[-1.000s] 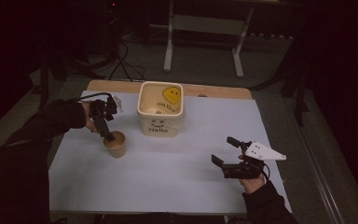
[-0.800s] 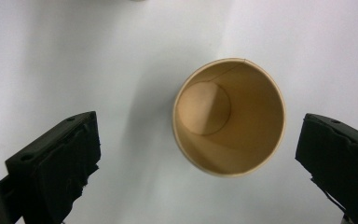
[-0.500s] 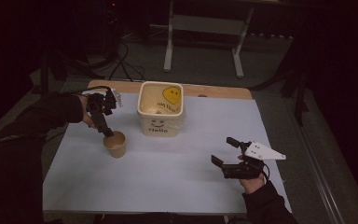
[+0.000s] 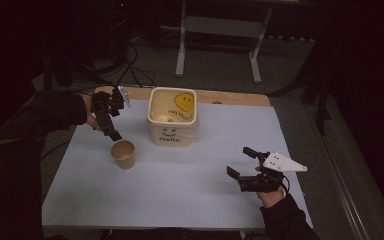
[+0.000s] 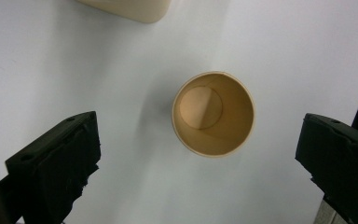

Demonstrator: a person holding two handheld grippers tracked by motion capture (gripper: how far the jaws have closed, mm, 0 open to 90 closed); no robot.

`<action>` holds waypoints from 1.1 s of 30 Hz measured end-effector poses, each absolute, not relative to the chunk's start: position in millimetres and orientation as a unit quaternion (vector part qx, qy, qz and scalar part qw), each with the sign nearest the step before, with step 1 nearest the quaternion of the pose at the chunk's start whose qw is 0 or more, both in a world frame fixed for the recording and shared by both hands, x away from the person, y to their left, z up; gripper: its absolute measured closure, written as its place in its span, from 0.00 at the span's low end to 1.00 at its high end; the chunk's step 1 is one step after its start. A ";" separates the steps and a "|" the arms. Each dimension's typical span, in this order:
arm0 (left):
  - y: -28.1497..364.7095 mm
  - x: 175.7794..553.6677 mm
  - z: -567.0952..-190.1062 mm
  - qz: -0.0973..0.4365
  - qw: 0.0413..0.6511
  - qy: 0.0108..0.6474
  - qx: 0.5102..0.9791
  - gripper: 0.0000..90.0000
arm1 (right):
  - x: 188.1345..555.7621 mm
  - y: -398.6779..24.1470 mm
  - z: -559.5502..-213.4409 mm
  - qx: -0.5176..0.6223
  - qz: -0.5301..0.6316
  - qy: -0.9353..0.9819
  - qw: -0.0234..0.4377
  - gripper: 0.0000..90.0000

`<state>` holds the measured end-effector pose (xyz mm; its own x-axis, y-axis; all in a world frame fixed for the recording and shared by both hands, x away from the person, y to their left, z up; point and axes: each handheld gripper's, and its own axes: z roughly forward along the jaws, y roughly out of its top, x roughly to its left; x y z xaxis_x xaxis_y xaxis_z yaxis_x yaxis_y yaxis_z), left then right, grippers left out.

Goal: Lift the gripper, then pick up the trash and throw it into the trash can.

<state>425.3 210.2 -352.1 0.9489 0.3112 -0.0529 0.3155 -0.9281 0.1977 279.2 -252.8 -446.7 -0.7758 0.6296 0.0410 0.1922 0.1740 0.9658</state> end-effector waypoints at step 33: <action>204.0 408.3 -323.0 0.001 0.105 0.151 0.983 0.01 | 278.3 -252.0 -446.5 0.267 0.583 0.746 0.180 0.11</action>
